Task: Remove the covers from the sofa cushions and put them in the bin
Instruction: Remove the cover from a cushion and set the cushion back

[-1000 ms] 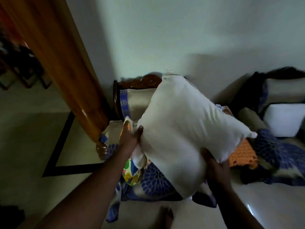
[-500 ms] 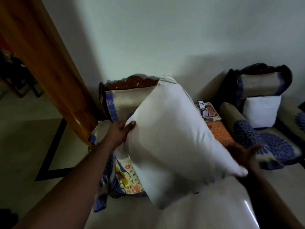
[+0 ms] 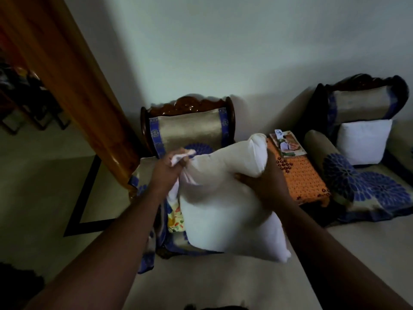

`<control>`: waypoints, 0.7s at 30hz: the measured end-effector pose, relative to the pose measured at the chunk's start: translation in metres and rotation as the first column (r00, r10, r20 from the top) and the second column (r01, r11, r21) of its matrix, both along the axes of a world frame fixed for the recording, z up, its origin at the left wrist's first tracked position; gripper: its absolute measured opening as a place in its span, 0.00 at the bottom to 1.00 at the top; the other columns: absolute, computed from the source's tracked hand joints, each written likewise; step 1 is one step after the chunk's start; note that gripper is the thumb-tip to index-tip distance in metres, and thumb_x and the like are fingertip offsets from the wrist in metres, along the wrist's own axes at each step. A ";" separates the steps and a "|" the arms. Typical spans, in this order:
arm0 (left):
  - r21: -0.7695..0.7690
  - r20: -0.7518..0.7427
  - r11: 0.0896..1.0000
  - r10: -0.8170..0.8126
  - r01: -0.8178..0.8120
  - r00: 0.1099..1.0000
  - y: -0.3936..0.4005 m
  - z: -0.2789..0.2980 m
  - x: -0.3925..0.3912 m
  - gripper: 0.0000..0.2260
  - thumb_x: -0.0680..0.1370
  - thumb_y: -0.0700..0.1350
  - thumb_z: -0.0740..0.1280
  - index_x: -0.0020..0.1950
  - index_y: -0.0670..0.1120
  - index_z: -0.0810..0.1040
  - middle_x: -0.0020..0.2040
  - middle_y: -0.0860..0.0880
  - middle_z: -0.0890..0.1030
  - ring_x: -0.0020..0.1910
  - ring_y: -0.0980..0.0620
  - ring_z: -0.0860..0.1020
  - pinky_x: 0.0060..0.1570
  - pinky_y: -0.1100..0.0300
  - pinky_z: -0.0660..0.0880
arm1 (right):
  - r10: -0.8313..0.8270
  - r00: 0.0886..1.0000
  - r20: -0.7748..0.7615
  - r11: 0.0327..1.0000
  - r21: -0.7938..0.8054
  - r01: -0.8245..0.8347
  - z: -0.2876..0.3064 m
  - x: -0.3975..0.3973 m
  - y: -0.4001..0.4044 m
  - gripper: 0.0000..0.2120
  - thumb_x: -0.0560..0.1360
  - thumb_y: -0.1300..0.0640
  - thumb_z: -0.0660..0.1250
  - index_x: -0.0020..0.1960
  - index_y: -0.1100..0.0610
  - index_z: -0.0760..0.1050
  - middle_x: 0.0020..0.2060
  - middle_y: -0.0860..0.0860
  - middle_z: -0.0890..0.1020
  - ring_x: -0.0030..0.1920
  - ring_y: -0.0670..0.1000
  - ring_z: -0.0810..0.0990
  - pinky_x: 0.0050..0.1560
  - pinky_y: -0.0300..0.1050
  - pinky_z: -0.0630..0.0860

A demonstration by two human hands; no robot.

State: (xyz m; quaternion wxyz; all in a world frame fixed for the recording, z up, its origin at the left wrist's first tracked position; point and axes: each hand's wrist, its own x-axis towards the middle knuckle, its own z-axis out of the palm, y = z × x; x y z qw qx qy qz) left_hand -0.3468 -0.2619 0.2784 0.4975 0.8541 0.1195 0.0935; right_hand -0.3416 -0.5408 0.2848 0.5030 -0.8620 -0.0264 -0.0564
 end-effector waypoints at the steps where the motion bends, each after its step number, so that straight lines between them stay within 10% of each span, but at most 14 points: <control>1: 0.035 -0.039 0.999 0.024 -0.023 0.999 0.018 0.001 0.004 0.27 0.76 0.49 0.75 0.73 0.45 0.72 0.69 0.47 0.76 0.69 0.46 0.73 0.62 0.65 0.69 | -0.010 1.000 0.029 1.000 0.002 0.010 0.001 -0.008 0.001 0.51 0.65 0.46 0.82 0.79 0.50 0.57 0.70 0.47 0.73 0.65 0.44 0.70 0.63 0.43 0.68; 3: 0.275 -0.173 0.961 0.051 -0.001 0.984 0.055 0.002 0.009 0.34 0.71 0.58 0.75 0.73 0.45 0.72 0.69 0.43 0.77 0.66 0.42 0.75 0.63 0.52 0.73 | -0.007 0.997 0.079 1.000 -0.018 0.009 0.009 -0.020 0.002 0.49 0.66 0.47 0.82 0.79 0.50 0.58 0.65 0.43 0.72 0.60 0.39 0.66 0.60 0.40 0.66; 7: 0.582 -0.234 0.812 0.119 0.041 0.965 0.085 0.004 0.012 0.15 0.80 0.52 0.64 0.58 0.45 0.83 0.56 0.41 0.83 0.54 0.38 0.80 0.50 0.51 0.76 | 0.036 0.991 0.128 0.988 -0.152 -0.016 0.012 -0.041 0.011 0.49 0.65 0.44 0.81 0.78 0.49 0.58 0.66 0.53 0.78 0.61 0.54 0.78 0.54 0.46 0.73; 13: 0.193 -0.111 0.976 0.127 -0.104 0.986 0.070 0.007 0.011 0.15 0.84 0.46 0.62 0.65 0.39 0.79 0.61 0.38 0.81 0.61 0.39 0.78 0.53 0.59 0.68 | 0.042 0.973 0.227 0.953 -0.302 0.030 0.011 -0.065 0.049 0.46 0.66 0.41 0.79 0.75 0.46 0.57 0.58 0.55 0.83 0.54 0.61 0.83 0.50 0.50 0.78; 21: -0.267 -0.134 0.937 0.197 -0.226 0.971 0.046 0.022 0.009 0.20 0.82 0.55 0.62 0.69 0.45 0.75 0.59 0.47 0.78 0.59 0.45 0.76 0.61 0.52 0.72 | 0.174 0.925 0.337 0.922 -0.385 -0.034 0.022 -0.080 0.095 0.41 0.67 0.42 0.77 0.73 0.50 0.60 0.52 0.53 0.84 0.47 0.57 0.85 0.41 0.49 0.78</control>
